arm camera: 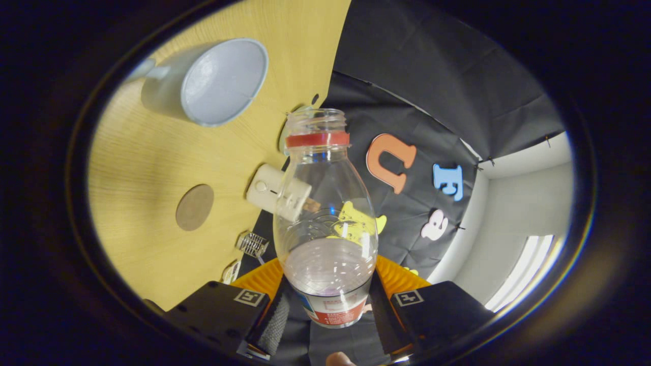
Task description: Take the bottle from table, then pour the juice into the cup, finally place the bottle on the coaster
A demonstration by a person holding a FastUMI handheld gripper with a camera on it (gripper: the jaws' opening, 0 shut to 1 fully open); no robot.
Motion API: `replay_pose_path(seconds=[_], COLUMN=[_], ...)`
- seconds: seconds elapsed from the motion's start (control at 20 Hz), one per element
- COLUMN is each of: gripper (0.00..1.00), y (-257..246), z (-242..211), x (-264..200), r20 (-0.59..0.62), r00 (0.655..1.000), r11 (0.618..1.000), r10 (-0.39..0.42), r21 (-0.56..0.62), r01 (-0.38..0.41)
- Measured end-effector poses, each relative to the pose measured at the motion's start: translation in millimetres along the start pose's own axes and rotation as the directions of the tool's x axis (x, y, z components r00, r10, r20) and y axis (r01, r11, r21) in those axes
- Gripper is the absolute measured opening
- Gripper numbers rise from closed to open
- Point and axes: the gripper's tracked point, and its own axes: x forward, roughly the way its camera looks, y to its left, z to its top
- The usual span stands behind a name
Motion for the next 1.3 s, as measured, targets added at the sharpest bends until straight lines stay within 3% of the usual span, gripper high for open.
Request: replay_pose_path(seconds=[0.5,0.8,1.05,1.3], gripper=[0.77,0.78,0.78,0.78], y=[-0.8,6.2,11.3,19.7], z=[-2.2,-3.5,-4.5,-1.3], x=[-0.3,-3.9,-11.7,-22.7], r20=[-0.008,-0.013,0.000,0.054], r00=[1.000,0.999,0.995,0.985], r11=[0.999,0.977,0.897,0.718], r10=[0.010,0.049,0.103,0.164], r21=[0.030,0.210,0.432,0.678], r01=[-0.010,-0.045,-0.093,-0.157])
